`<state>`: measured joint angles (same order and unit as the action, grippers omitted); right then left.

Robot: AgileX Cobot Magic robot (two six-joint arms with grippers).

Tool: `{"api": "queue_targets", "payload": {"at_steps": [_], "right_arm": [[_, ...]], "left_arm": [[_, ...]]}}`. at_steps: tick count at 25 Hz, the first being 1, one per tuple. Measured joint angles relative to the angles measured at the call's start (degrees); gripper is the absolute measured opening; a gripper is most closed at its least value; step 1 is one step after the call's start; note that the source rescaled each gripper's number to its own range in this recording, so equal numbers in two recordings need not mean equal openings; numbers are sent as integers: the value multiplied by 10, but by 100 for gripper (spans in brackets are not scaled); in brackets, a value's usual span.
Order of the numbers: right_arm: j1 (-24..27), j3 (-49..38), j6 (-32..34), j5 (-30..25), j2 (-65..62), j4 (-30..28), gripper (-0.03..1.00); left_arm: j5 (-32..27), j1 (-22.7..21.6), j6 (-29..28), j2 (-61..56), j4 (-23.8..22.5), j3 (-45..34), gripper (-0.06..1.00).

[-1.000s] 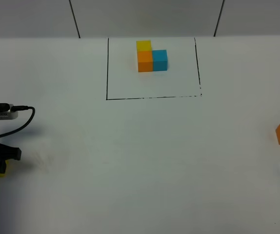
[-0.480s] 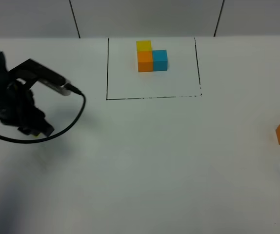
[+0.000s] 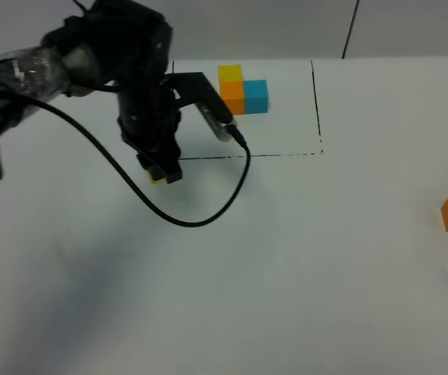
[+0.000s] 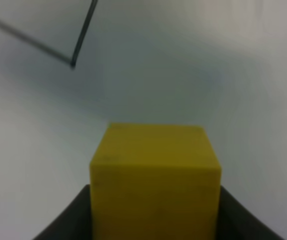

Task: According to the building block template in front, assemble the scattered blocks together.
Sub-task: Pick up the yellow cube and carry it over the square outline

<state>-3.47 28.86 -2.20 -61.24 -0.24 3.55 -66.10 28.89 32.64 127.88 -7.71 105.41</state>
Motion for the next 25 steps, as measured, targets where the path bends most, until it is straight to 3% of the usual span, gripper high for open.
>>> {"api": "queue_targets", "payload": {"at_steps": [5, 9, 25], "right_arm": [[0, 0, 0, 0, 0, 0, 73], [0, 0, 0, 0, 0, 0, 73], [0, 0, 0, 0, 0, 0, 73]], "left_arm": [[-20, 41, 53, 105, 15, 162, 0], [-20, 64, 98, 145, 37, 223, 0], [-20, 87, 152, 177, 29, 245, 0]]}}
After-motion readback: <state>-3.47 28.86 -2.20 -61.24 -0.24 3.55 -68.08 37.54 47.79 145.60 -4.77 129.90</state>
